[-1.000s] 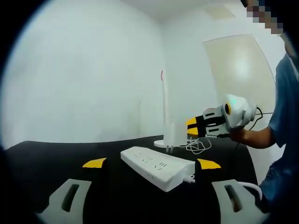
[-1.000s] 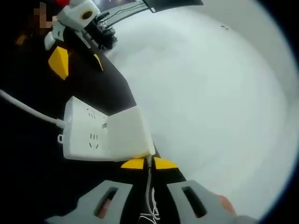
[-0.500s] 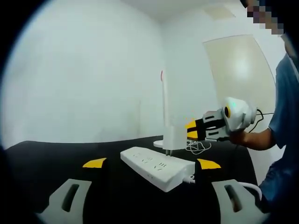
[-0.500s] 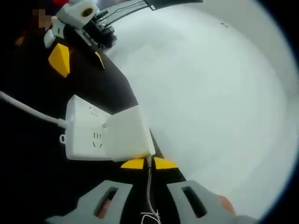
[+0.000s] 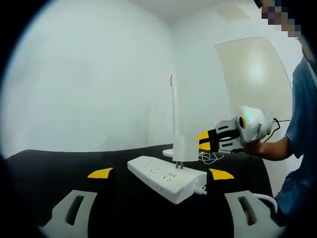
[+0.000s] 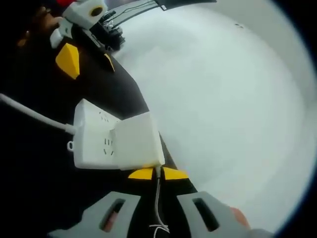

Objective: Insert the desk lamp plug into the socket, turn on the power strip switch, turn on the lamp switch, then turn off the lamp switch, turn off the power strip switch, and remove the plug from the socket.

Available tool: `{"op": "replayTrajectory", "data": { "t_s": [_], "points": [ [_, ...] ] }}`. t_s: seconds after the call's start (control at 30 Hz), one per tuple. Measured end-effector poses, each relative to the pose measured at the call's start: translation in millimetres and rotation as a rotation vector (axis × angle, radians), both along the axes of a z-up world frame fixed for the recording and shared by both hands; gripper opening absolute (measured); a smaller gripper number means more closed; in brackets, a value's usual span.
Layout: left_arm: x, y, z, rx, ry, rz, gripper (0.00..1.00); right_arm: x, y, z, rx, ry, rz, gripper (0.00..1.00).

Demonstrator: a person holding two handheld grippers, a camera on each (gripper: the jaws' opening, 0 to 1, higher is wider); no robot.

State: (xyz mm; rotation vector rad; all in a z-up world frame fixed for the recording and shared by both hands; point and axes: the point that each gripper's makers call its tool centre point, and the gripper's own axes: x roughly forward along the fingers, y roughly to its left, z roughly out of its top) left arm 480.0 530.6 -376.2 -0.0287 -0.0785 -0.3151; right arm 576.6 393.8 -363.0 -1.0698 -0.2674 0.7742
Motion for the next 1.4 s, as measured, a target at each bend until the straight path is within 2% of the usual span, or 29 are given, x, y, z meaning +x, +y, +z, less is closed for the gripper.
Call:
{"op": "replayTrajectory", "data": {
  "t_s": [1.0, 1.4],
  "points": [
    [-1.5, -1.3, -1.3, 0.005, 0.008, -0.001, 0.71, -6.8, -14.7, -12.6, 0.005, 0.011, 0.005, 0.06],
    [-0.7, -0.4, -1.0, 0.005, 0.008, 0.0, 0.71, -9.7, -19.2, -18.0, -0.013, -0.012, 0.016, 0.06]
  ]
}}
